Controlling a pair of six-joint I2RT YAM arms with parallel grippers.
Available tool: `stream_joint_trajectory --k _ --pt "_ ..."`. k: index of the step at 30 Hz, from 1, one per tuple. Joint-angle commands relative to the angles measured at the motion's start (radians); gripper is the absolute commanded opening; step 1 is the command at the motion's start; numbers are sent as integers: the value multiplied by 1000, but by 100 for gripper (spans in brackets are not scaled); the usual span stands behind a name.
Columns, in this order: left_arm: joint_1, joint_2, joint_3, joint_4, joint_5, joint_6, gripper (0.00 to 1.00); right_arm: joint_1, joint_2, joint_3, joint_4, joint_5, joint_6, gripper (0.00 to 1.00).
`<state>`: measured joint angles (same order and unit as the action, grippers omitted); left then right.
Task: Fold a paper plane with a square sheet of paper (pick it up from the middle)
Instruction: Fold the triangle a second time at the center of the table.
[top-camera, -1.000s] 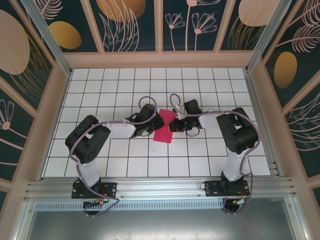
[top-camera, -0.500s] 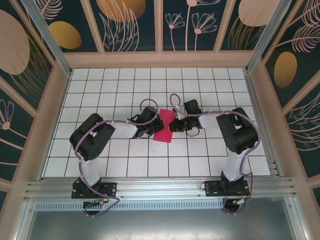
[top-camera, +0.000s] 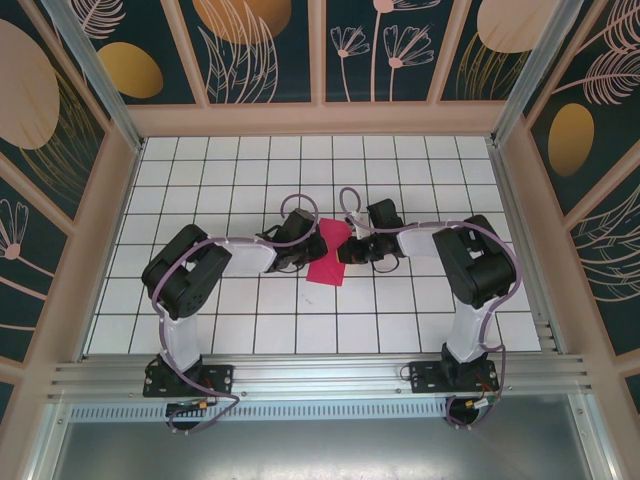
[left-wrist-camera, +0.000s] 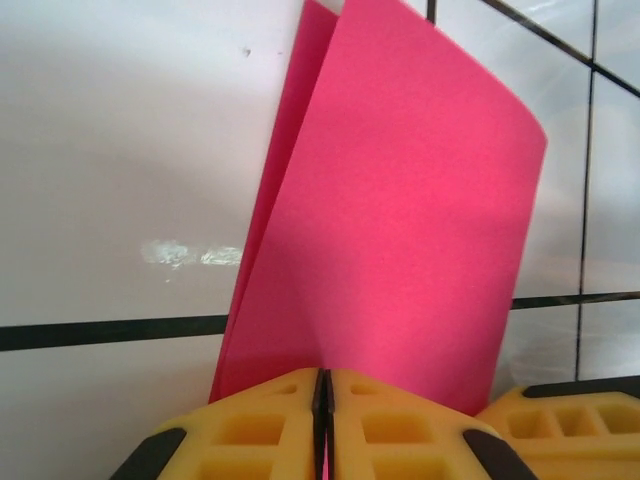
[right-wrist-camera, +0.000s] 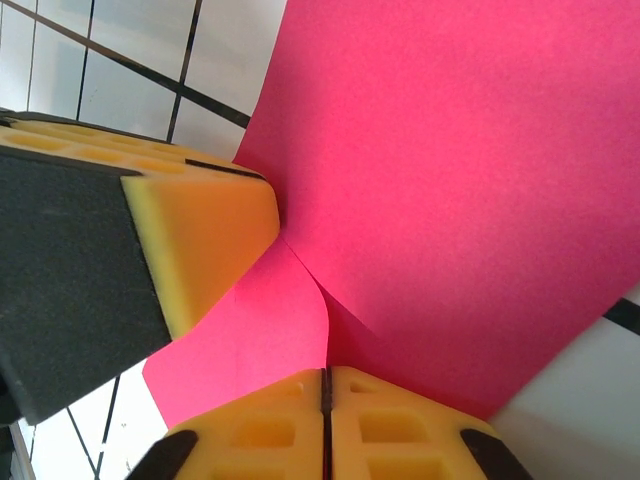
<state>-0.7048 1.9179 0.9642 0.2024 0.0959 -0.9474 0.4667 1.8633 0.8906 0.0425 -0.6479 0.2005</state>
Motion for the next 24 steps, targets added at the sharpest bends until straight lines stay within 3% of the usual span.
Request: stream_joint_trajectory --k 1,8,12,15,19,24 --pt "4 14 -61 -2 -2 -8 13 14 15 6 -53 89 -7 14" --pt "5 20 -87 15 8 -6 13 7 -151 21 -125 166 22 32" --pt "4 16 -72 7 13 1 13 6 -254 -23 -131 170 68 35" --pt "5 15 -70 9 20 2 13 32 -294 -81 -53 71 132 30" --pt "4 18 -66 17 28 -1 13 75 -255 -92 -14 41 170 16" --pt "5 23 -60 8 31 5 13 131 -169 -87 25 6 196 8"
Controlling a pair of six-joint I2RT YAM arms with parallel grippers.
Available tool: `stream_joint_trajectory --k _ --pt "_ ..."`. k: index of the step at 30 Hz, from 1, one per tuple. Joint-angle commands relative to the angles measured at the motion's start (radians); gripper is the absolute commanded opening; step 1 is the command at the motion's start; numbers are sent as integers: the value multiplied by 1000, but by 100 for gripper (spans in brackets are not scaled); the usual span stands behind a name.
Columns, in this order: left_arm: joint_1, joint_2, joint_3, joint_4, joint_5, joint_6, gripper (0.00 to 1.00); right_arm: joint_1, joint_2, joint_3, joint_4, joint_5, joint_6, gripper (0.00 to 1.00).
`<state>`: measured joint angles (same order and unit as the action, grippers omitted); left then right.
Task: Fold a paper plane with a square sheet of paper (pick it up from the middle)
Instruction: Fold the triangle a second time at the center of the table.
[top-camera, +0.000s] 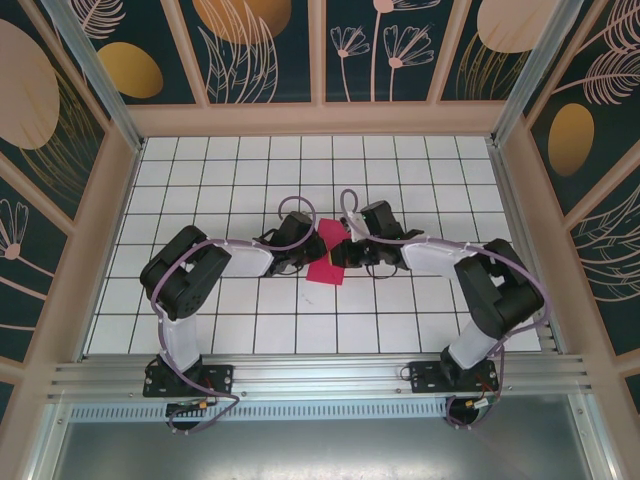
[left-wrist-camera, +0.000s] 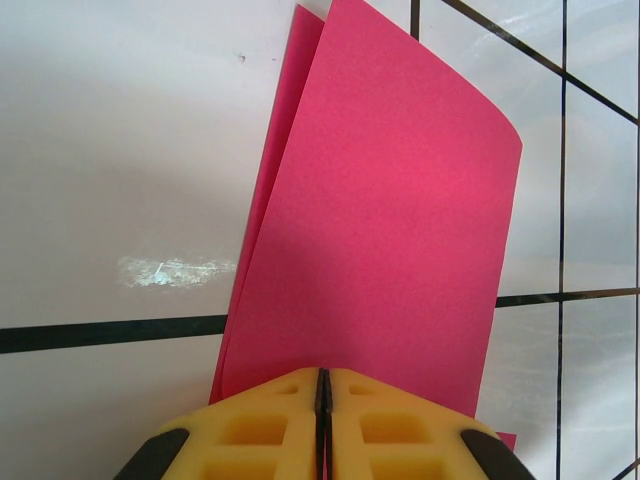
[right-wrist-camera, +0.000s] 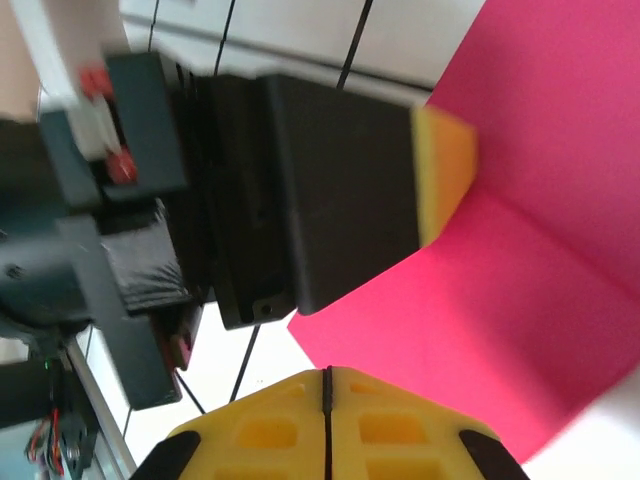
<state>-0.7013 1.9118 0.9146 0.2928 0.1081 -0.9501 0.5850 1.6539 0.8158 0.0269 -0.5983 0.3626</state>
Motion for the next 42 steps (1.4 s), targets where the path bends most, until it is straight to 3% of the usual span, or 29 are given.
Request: stream_joint_trajectory --k 1,14,37,42 --pt "1 30 -10 -83 19 8 13 13 54 -15 52 -60 36 7" --pt "0 33 -19 -89 19 13 13 -14 173 -18 -4 -78 1 7" --pt "0 49 -40 -90 12 11 12 -33 31 -264 -9 -136 1 10" --pt "0 39 -33 -82 32 20 12 -85 -35 -281 -21 -155 -1 12"
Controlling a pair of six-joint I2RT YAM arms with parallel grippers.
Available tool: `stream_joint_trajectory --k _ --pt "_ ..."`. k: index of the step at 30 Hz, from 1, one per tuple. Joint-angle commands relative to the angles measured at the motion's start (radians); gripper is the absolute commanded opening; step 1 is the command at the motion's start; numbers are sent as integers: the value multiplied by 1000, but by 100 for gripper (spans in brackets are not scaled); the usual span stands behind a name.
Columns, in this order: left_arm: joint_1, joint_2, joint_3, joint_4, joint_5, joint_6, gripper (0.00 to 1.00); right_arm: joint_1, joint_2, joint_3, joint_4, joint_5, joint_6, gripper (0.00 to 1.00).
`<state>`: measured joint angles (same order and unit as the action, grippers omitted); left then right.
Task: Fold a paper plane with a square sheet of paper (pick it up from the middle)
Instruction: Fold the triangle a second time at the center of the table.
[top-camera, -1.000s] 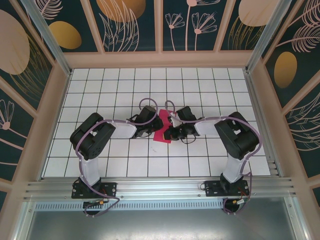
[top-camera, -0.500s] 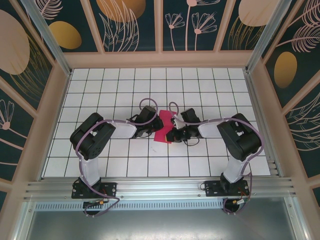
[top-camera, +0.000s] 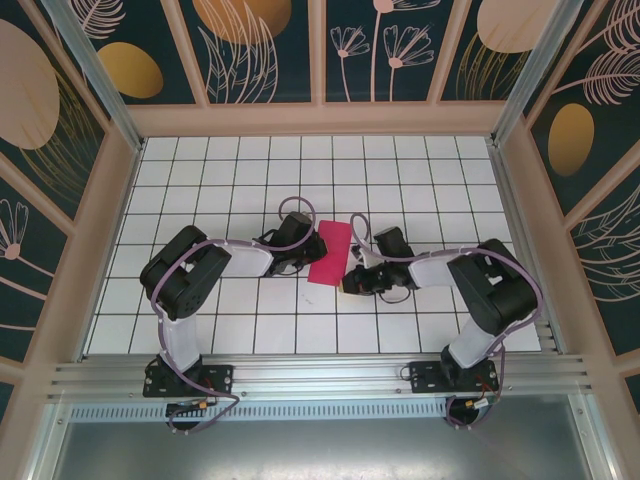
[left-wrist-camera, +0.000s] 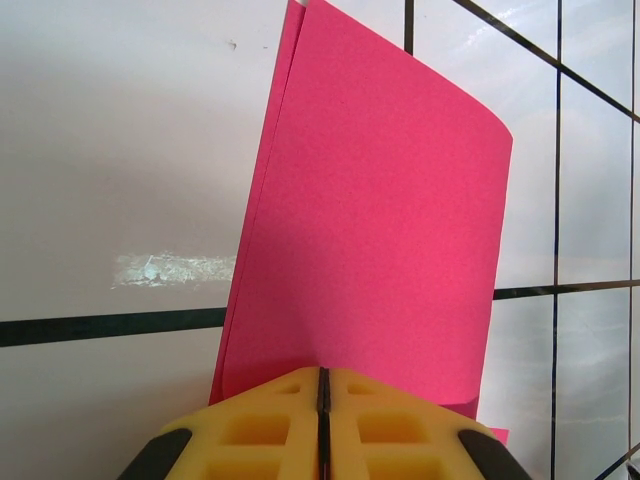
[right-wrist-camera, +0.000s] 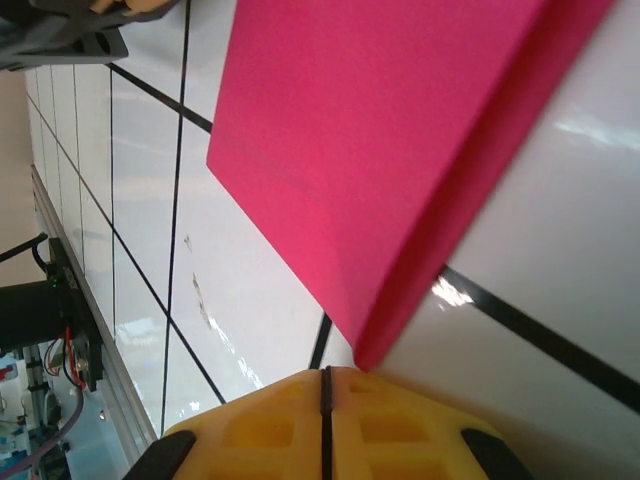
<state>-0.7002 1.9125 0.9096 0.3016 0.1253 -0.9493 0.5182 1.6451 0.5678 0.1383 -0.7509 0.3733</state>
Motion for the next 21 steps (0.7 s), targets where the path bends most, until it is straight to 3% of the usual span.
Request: stream_joint_trajectory --k 1,5,8,21 --pt "-1 36 -23 -91 21 23 13 -21 -48 -25 -139 -6 -9 12" --pt "-1 20 -1 -97 33 30 13 -29 -125 37 -146 -5 13 13" --pt "-2 16 20 -108 37 36 13 -29 -124 110 -168 65 29 15" --pt "-1 28 19 -94 51 23 13 3 142 295 -74 40 136 11"
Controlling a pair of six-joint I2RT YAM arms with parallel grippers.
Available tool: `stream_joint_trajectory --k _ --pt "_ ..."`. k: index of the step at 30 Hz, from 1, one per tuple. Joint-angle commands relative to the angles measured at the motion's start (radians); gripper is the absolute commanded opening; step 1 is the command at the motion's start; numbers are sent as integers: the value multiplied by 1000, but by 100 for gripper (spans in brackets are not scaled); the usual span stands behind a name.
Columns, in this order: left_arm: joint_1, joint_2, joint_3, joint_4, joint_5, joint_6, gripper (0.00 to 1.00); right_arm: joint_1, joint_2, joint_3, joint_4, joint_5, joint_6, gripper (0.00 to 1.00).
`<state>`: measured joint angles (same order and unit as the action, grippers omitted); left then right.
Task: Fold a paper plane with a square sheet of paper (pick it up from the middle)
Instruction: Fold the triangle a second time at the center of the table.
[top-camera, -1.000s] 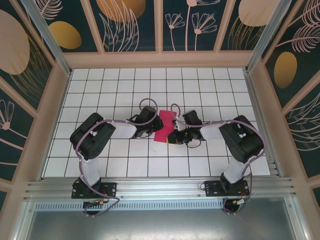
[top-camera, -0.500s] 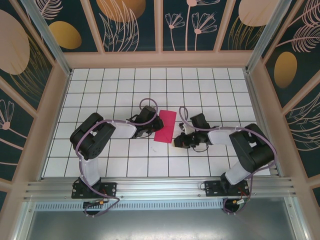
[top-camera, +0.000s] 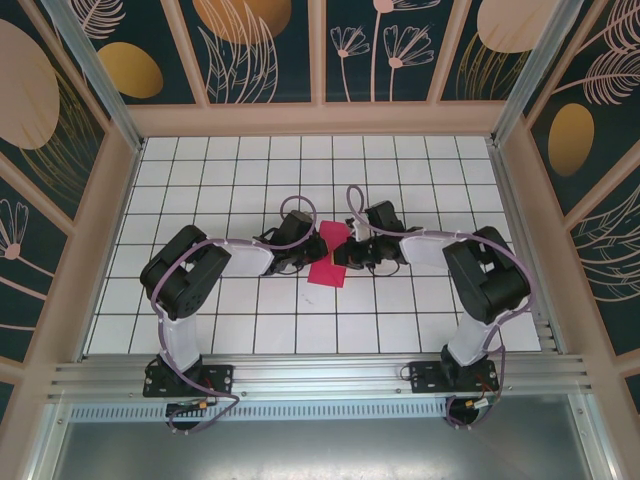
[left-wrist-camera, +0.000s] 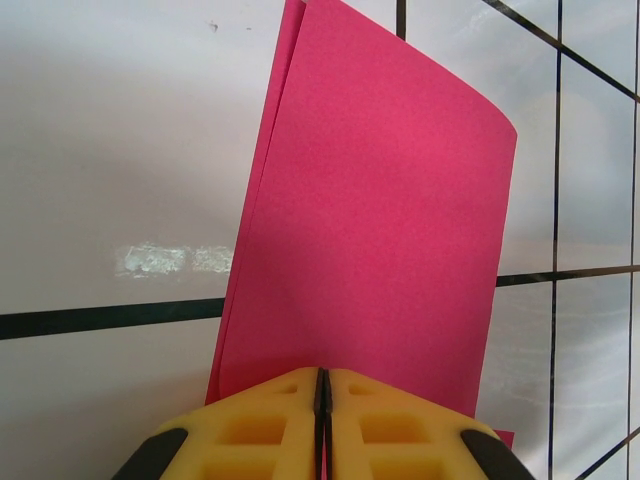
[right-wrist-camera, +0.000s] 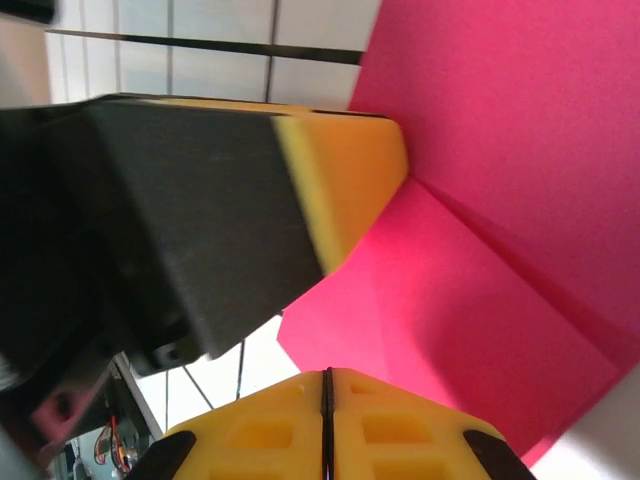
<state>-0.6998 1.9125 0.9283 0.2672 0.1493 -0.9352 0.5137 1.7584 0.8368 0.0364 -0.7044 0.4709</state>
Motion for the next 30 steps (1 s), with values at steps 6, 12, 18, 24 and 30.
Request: stream_joint_trajectory --k 6,12,18,24,30 --pt "0 26 3 -58 26 5 13 45 57 64 19 -10 44 11" --pt "-1 30 6 -58 30 3 13 58 98 73 9 54 52 10" --pt "-2 29 2 -66 23 5 13 57 127 48 -27 102 37 10" --pt "-1 38 -2 -80 6 4 13 59 63 -40 -37 97 20 10" --pt "0 43 -4 -91 -8 2 12 59 10 -118 -24 52 13 12"
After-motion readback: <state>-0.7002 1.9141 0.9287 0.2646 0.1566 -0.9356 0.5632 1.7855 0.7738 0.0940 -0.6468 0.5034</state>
